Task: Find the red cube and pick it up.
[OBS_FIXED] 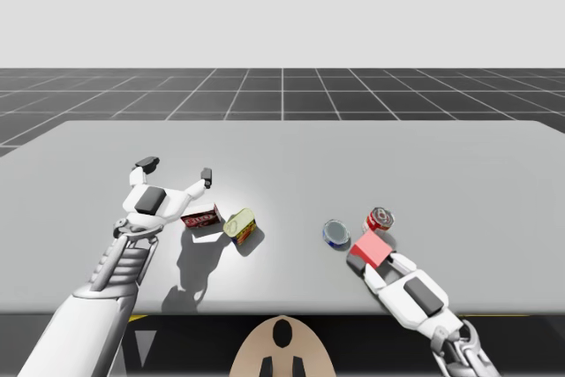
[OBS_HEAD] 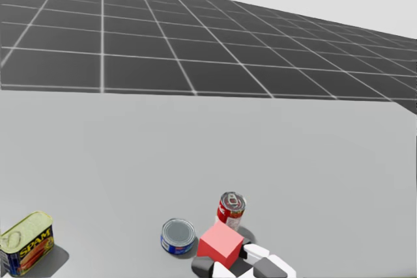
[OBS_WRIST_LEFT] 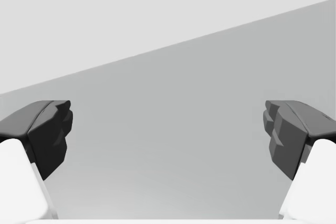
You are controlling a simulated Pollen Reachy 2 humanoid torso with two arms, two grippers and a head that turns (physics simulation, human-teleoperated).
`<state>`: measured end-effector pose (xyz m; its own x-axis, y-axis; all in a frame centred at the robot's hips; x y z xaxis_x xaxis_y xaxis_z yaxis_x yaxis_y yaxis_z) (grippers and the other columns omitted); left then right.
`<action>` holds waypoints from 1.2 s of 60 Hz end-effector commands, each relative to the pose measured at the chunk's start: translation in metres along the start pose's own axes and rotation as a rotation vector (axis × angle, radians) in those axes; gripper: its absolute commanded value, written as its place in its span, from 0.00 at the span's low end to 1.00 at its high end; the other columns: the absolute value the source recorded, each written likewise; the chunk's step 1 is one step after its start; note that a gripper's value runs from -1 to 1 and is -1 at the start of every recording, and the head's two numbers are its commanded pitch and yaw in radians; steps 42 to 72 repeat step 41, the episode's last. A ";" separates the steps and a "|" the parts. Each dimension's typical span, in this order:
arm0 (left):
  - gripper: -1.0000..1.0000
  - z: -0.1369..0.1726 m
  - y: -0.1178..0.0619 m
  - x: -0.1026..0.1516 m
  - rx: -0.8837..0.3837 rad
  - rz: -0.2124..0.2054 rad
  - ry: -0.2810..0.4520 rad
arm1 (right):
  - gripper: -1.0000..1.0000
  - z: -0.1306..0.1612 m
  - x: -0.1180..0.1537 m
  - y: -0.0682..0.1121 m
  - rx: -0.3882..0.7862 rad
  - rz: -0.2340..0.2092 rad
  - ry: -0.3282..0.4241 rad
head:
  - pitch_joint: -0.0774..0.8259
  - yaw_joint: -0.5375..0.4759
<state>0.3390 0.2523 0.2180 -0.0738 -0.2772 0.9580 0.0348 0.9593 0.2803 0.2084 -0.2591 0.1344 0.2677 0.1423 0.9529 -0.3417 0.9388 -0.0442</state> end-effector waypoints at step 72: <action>0.00 0.000 0.003 0.001 0.015 0.007 -0.005 | 1.00 0.063 0.184 0.003 -0.116 0.240 -0.426 | 0.47 0.17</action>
